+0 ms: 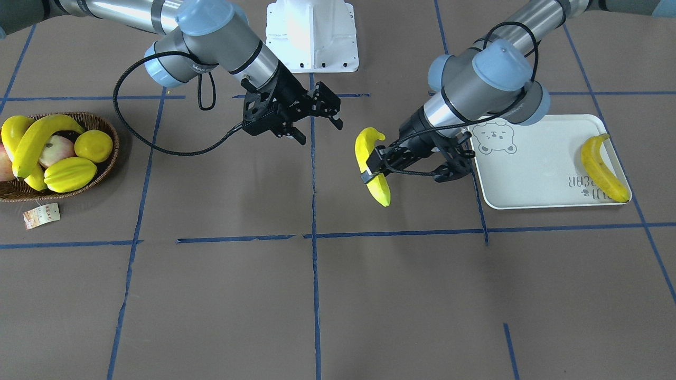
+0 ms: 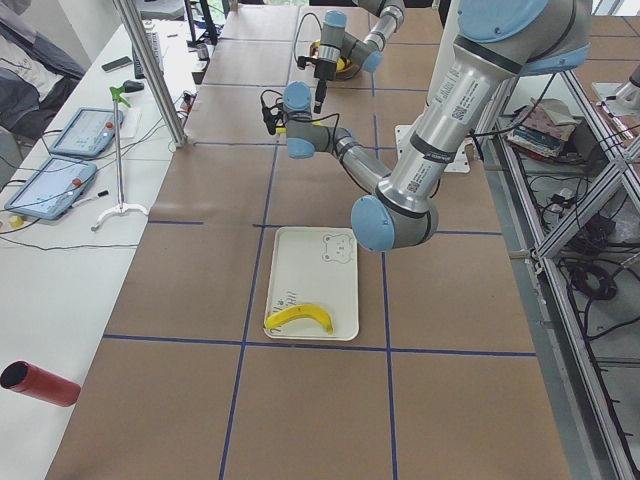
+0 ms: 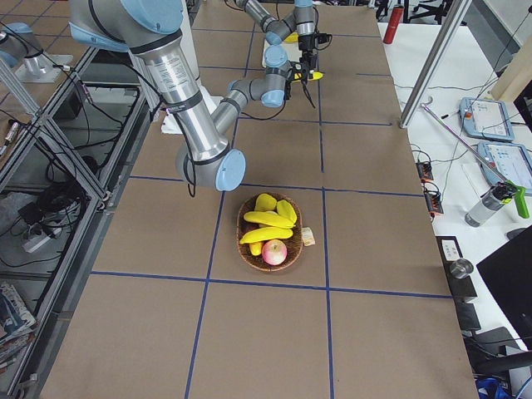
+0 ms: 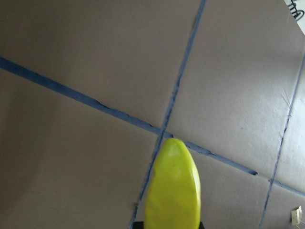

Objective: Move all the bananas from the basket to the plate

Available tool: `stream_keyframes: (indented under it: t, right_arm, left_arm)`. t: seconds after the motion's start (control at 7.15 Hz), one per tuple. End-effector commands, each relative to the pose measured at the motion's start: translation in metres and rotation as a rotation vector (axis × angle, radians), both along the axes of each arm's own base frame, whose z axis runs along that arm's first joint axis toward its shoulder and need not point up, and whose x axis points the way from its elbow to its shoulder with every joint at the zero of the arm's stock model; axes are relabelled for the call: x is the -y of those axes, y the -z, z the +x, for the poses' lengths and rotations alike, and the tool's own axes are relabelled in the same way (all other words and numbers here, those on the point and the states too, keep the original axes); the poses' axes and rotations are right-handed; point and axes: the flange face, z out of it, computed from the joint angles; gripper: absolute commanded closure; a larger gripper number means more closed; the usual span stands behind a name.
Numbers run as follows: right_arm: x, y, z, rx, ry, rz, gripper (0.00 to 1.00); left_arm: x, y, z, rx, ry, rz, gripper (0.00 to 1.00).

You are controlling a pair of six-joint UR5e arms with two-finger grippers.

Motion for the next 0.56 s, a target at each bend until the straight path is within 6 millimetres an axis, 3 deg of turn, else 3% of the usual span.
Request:
stream_keyframes:
  t: [0.0, 0.14, 0.42]
  right_arm:
    - [0.01, -0.002, 0.018, -0.134, -0.021, -0.074, 0.0]
    - [0.021, -0.004, 0.038, -0.223, -0.041, -0.118, 0.0]
    - [0.045, -0.019, 0.075, -0.407, -0.006, -0.091, 0.0]
  left_arm:
    - [0.041, -0.055, -0.064, 0.127, 0.107, -0.137, 1.0]
    - [0.047, -0.055, -0.083, 0.156, 0.136, -0.168, 1.0]
    - [0.026, -0.139, -0.14, 0.296, 0.144, -0.205, 1.0]
